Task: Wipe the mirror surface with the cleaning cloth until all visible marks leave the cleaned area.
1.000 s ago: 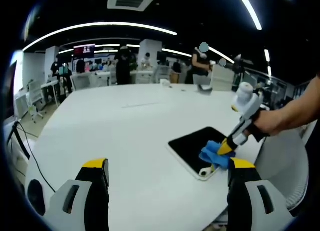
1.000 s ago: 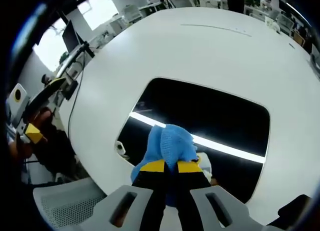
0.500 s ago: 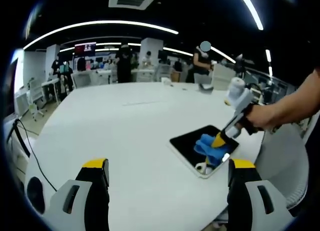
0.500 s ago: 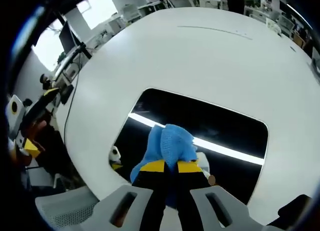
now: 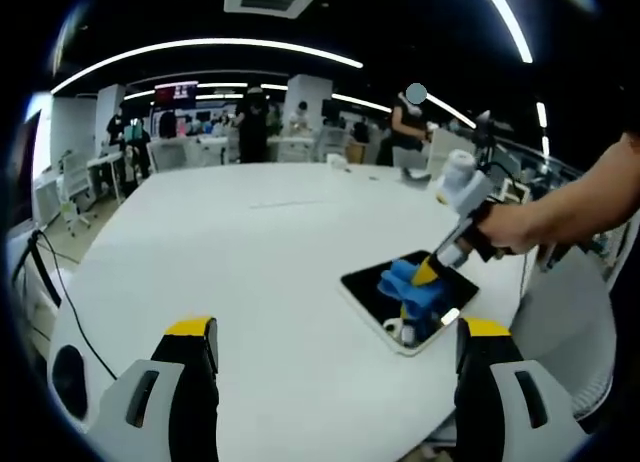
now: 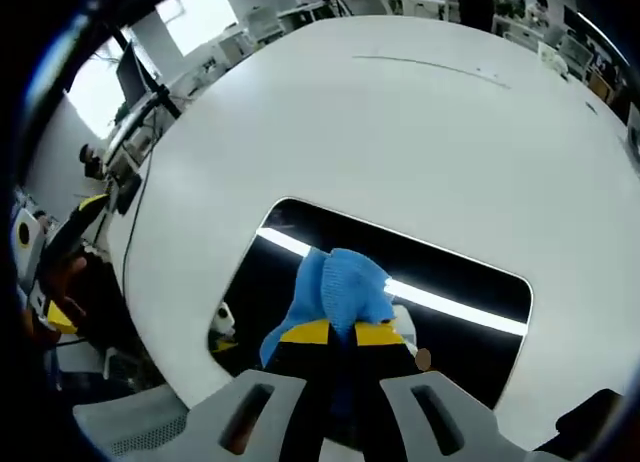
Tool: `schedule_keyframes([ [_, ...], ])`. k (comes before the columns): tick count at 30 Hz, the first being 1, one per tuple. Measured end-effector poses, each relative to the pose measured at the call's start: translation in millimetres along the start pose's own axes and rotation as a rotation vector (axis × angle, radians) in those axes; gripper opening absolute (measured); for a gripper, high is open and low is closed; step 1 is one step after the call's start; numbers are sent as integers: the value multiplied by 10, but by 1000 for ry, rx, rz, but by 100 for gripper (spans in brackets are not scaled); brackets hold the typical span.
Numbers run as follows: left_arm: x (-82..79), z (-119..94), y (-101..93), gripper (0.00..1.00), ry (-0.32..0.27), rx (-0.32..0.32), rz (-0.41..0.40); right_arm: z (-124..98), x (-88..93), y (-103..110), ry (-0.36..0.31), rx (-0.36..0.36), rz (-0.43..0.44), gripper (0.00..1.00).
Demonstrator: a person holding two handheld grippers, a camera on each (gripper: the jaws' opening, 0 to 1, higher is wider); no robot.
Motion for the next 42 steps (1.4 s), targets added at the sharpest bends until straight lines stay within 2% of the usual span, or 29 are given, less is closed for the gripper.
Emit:
schedule_keyframes([
  [24, -22, -60, -6, 100, 1, -6, 3, 121, -263, -132, 1, 6, 9, 0],
  [33, 23, -77, -21, 100, 11, -8, -3, 185, -354, -176, 2, 10, 1, 1],
  [42, -9, -64, 0, 100, 6, -15, 1, 213, -418, -203, -15, 21, 2, 1],
])
Point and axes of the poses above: the point that each gripper's makers call its tool centre point, and the gripper's own axes: z roughly forward along the fingers, y roughly to its left, x roughly out of its underside, the point moved 2 cm from there along -z, roughly backward along the fingers, and after that the axes turned 6 degrees about -y, right-handed, at the moved point
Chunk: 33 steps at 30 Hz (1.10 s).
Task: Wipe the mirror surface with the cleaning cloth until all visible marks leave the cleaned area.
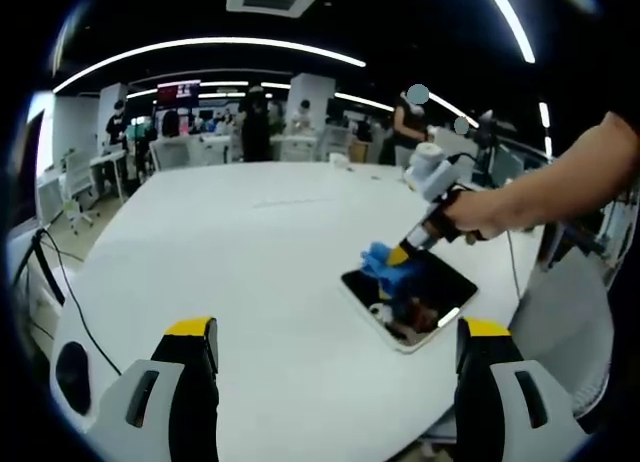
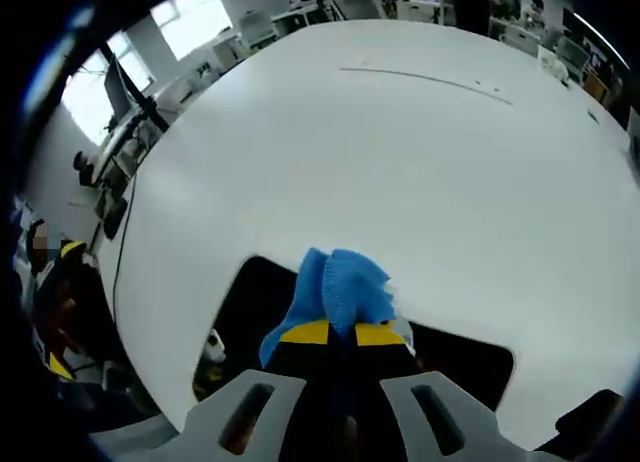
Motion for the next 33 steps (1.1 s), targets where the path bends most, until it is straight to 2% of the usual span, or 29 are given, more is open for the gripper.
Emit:
schedule_keyframes([
  [9, 57, -7, -26, 100, 8, 8, 2, -5, -14, -1, -15, 2, 3, 1],
  [13, 89, 38, -50, 100, 11, 17, 14, 1, -20, -1, 1, -5, 5, 1],
  [19, 7, 63, -116, 100, -11, 7, 2, -19, -10, 16, 4, -10, 8, 0],
  [33, 1, 79, -227, 100, -13, -12, -1, -41, 0, 22, 11, -15, 15, 1],
])
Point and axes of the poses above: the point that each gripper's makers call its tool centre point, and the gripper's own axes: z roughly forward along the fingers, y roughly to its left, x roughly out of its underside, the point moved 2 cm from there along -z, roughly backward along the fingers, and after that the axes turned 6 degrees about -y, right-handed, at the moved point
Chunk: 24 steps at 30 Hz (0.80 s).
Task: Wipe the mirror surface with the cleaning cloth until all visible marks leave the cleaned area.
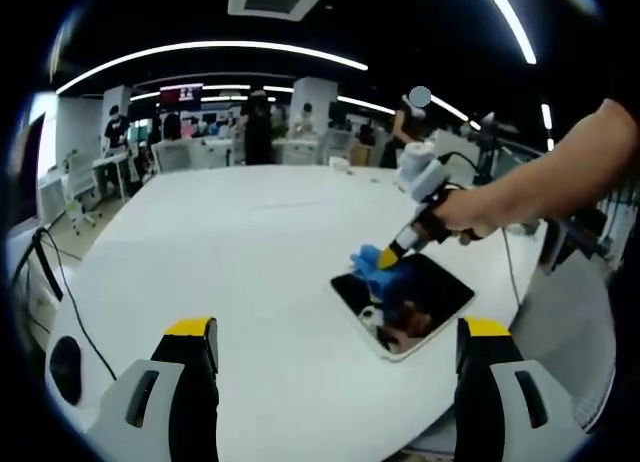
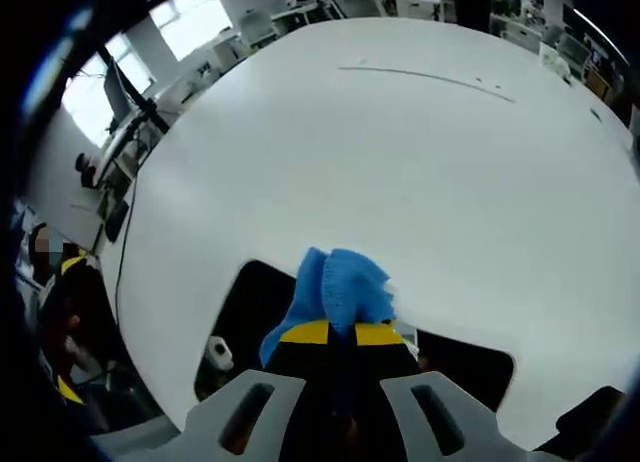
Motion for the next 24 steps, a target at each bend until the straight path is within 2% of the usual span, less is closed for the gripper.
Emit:
schedule_keyframes([
  [3, -115, -18, -30, 100, -24, -6, 12, 7, -7, -2, 7, 6, -5, 1],
  [7, -168, -48, -57, 100, -53, -19, -13, 2, -7, -1, 19, 3, -10, 1],
  [11, -114, -31, -96, 100, -40, -3, 10, -29, 12, 21, 14, 10, -21, 1],
  [15, -115, -55, -100, 100, -45, -12, -9, 25, -11, -15, 13, 12, -32, 1],
  [18, -112, -70, -122, 100, -39, -3, 11, 23, -11, -11, 20, 16, -39, 0],
  [24, -122, -132, -61, 100, -36, -7, 20, -7, 4, 4, 19, 14, -37, 0],
])
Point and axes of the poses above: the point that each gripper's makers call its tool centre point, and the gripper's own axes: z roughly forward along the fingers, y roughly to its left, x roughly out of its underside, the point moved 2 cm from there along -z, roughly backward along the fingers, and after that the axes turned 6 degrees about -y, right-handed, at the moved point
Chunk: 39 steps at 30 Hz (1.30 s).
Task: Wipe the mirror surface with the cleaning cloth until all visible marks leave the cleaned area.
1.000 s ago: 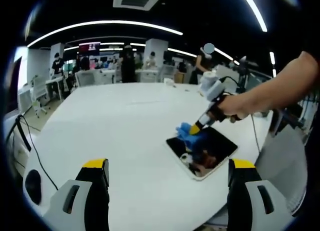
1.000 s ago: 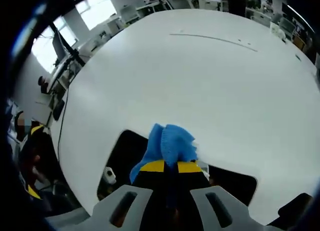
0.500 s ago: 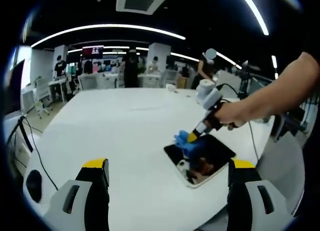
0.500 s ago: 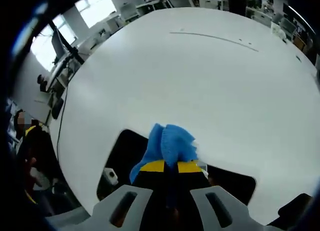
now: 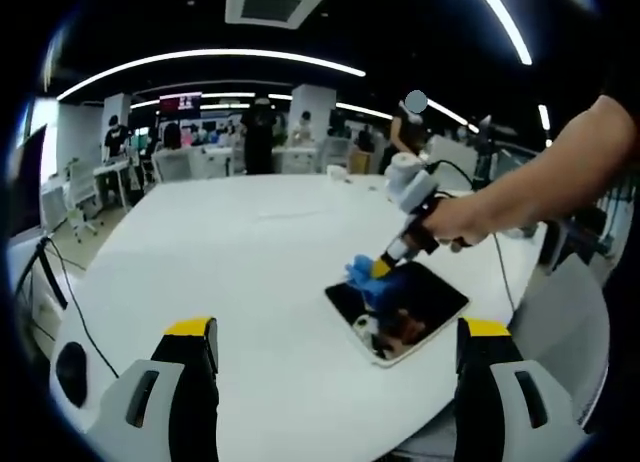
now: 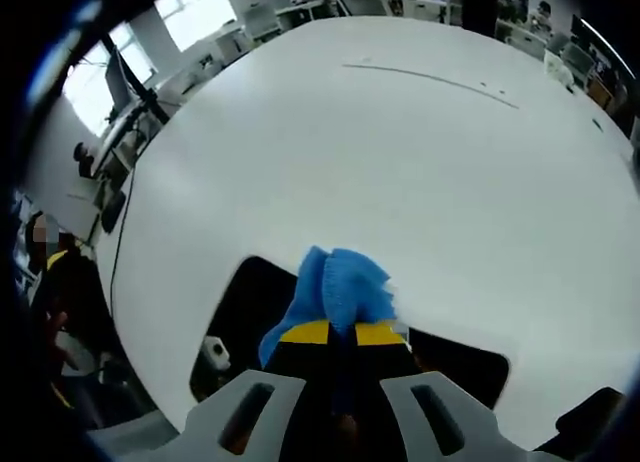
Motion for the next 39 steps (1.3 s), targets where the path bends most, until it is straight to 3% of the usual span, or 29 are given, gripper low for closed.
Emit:
schedule_keyframes([
  [6, 0, -32, 80, 100, -4, -26, -8, 27, -8, -16, -2, -6, -12, 0],
  [39, 11, 34, -27, 100, -4, -20, -11, -67, 70, -160, 5, -14, -27, 1],
])
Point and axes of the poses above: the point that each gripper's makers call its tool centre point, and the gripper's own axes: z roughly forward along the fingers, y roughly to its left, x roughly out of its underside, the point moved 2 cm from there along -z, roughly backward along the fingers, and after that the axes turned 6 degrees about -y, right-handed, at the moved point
